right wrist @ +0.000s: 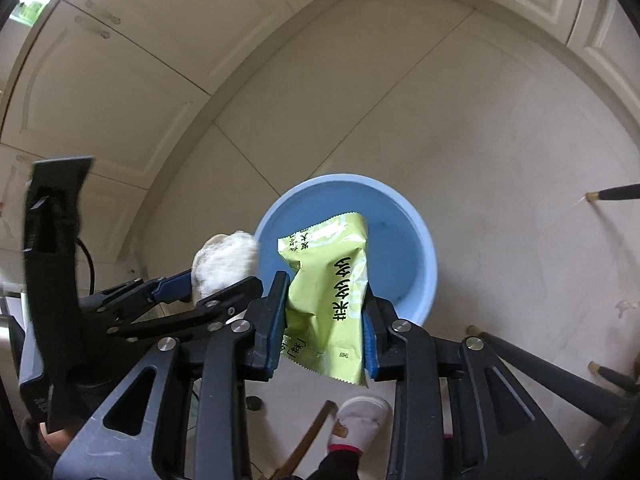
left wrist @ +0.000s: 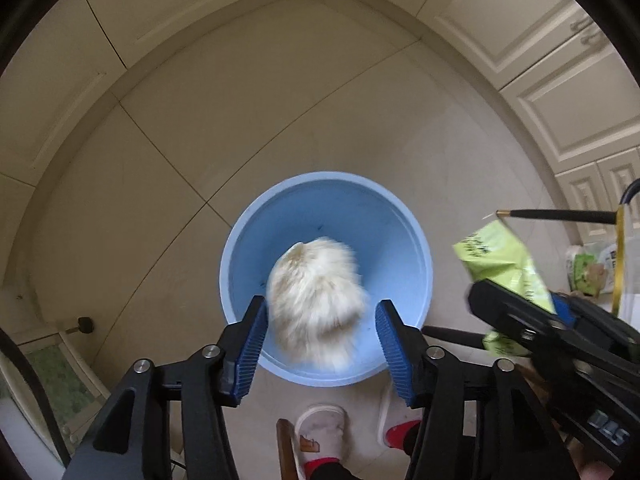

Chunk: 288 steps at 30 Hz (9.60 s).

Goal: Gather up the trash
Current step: 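Carry both items over the blue bin and open both tools to drop them, then raise both tools away from the bin back toward the table, then grasp the milk carton with the left tool while the right tool grasps the ginger root, then carry carton and ginger over the blue bin and open both tools, then raise both tools from the bin and return toward the table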

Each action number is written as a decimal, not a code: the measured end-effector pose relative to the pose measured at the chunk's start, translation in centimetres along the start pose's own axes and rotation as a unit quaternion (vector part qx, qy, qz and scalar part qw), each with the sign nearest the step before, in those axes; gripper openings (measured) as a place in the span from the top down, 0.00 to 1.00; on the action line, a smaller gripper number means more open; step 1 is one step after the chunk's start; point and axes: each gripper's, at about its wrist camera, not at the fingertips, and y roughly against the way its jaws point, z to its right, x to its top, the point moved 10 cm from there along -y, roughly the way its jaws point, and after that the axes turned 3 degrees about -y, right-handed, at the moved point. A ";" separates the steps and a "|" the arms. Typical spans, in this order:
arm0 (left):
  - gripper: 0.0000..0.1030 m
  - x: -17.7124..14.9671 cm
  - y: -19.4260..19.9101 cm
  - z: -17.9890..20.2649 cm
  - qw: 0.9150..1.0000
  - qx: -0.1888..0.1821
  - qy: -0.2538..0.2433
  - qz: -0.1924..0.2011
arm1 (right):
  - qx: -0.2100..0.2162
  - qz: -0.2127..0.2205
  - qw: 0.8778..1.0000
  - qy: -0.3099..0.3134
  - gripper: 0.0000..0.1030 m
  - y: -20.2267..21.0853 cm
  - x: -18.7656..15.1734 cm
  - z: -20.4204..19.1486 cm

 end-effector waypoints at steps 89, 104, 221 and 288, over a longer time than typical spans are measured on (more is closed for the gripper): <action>0.01 -28.9 34.9 32.4 0.821 -0.003 -0.237 0.520 | -0.258 0.564 0.780 -0.080 0.00 66.1 -28.3 9.0; 0.01 -13.7 25.4 38.7 0.893 -0.019 -0.264 0.363 | -0.254 0.420 0.856 -0.161 0.00 54.8 -23.6 22.4; 0.48 -1.6 4.9 -6.1 0.997 -0.005 -0.022 0.076 | -0.056 0.091 0.993 0.060 0.77 7.3 -1.1 -6.8; 0.01 -41.3 40.1 26.6 0.747 0.026 -0.140 0.649 | -0.224 0.610 0.757 0.059 0.00 67.0 -27.4 -9.4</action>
